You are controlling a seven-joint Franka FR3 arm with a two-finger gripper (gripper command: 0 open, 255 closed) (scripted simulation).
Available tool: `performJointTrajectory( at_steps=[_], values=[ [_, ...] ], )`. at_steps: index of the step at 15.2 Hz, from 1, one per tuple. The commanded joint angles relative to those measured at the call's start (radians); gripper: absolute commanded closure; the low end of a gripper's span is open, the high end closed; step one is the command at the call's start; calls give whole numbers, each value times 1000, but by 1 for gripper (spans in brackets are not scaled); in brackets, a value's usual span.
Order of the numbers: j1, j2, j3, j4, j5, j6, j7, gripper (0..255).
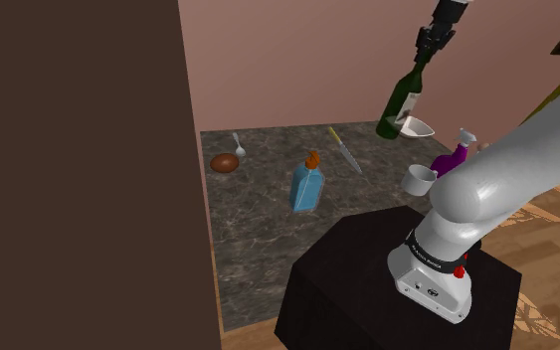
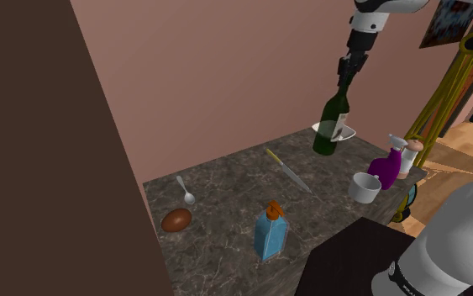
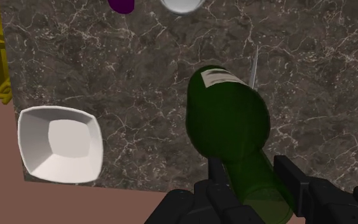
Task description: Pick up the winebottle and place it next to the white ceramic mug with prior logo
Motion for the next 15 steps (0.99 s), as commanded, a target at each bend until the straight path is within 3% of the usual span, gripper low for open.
performJointTrajectory(
  at_steps=[1, 15],
  values=[
    [-8, -8, -11, -14, -4, 7, -19, 255],
    [-15, -13, -22, -207, -11, 195, -22, 255]
  ],
)
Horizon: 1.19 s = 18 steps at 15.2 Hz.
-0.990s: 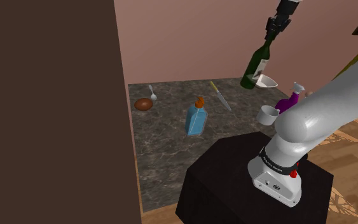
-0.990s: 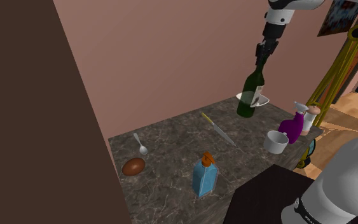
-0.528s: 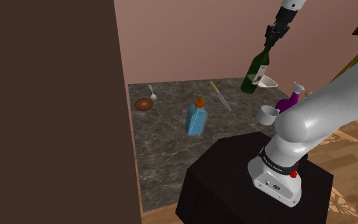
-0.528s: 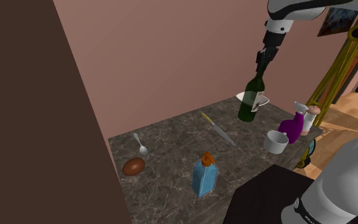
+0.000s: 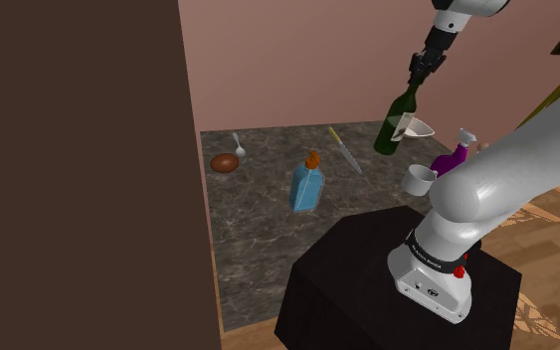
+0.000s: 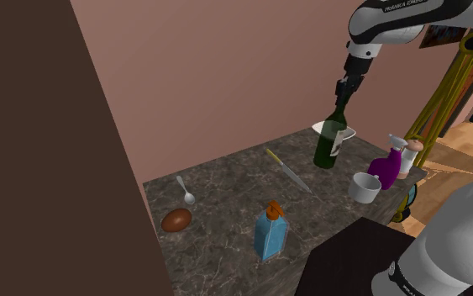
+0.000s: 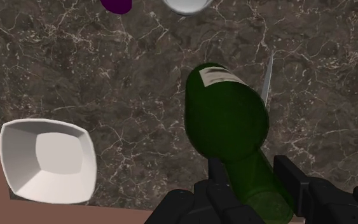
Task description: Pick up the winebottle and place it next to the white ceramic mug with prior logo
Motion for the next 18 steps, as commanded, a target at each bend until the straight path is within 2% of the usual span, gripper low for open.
performJointTrajectory(
  at_steps=[1, 11, 18],
  values=[
    [-1, 4, -3, -24, 1, 29, -2, 255],
    [-2, 34, -18, -138, 10, 170, -16, 255],
    [-2, 34, -18, -138, 10, 170, -16, 255]
  ],
)
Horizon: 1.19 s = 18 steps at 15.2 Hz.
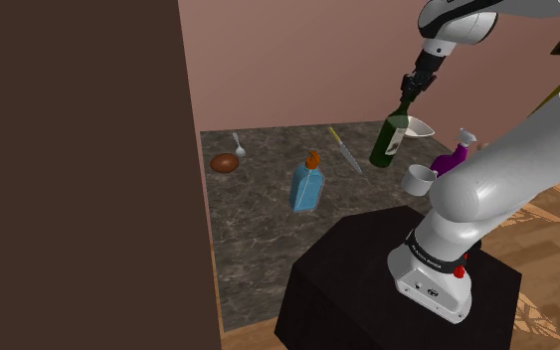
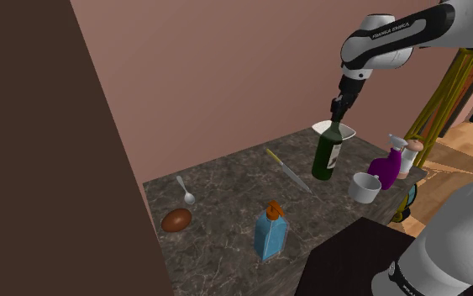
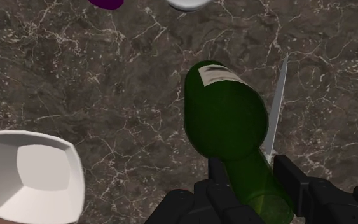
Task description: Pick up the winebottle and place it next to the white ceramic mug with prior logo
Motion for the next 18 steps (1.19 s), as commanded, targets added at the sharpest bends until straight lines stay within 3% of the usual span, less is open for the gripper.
performJointTrajectory(
  at_steps=[1, 2, 7, 11, 18],
  values=[
    [0, 0, 0, 0, 0, 0, 0, 255],
    [0, 0, 0, 0, 0, 0, 0, 0],
    [0, 0, 0, 0, 0, 0, 0, 0],
    [-2, -42, 14, 90, -15, -128, 13, 0],
    [-2, -42, 14, 90, -15, -128, 13, 0]
  ],
)
